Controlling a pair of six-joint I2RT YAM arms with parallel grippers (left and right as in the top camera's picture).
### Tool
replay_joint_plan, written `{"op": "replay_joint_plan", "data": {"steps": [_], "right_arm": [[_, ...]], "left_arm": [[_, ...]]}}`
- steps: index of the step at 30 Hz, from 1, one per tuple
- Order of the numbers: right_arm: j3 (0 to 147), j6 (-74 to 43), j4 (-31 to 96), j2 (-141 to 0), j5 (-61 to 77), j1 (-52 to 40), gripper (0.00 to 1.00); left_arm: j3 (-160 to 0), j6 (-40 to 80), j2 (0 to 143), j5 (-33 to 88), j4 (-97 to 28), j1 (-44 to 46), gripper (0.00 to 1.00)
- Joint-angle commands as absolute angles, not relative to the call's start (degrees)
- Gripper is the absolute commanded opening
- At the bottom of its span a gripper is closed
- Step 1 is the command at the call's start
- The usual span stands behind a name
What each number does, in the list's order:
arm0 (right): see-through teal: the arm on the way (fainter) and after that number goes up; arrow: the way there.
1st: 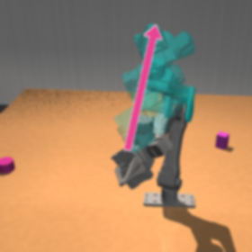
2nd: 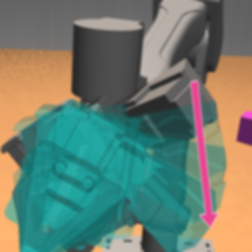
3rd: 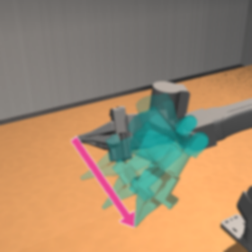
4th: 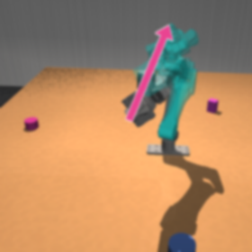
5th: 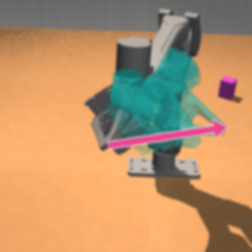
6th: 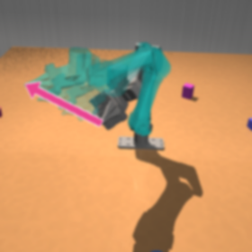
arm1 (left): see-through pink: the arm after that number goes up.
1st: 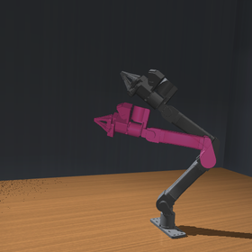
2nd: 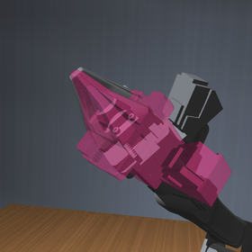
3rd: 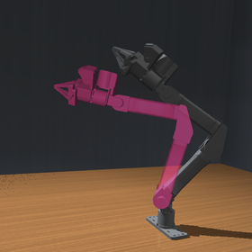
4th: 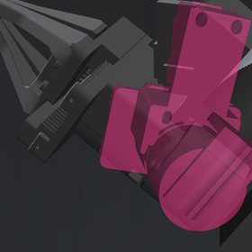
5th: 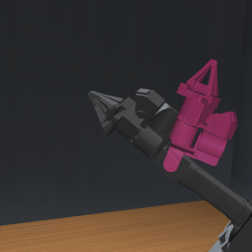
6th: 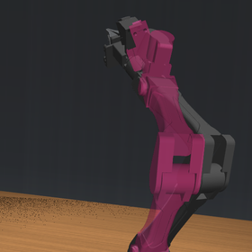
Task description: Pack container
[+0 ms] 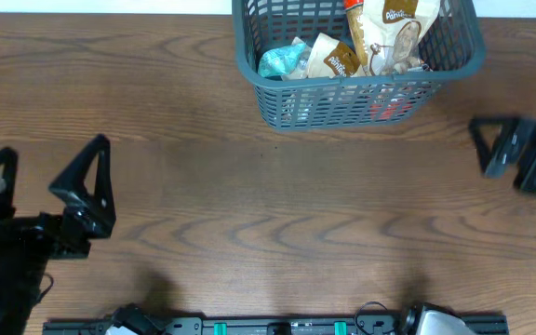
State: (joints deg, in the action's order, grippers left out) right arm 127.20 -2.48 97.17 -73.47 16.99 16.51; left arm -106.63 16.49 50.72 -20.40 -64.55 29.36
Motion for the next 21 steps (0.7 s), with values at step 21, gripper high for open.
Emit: {"op": "replay_joint_plan", "data": {"steps": [21], "right_arm": [[119.9, -5.3, 97.3, -66.3, 18.2, 16.0, 0.99]], "left_arm": [[-106.4, 16.3, 51.2, -21.1, -66.0, 29.3, 0.99]]}}
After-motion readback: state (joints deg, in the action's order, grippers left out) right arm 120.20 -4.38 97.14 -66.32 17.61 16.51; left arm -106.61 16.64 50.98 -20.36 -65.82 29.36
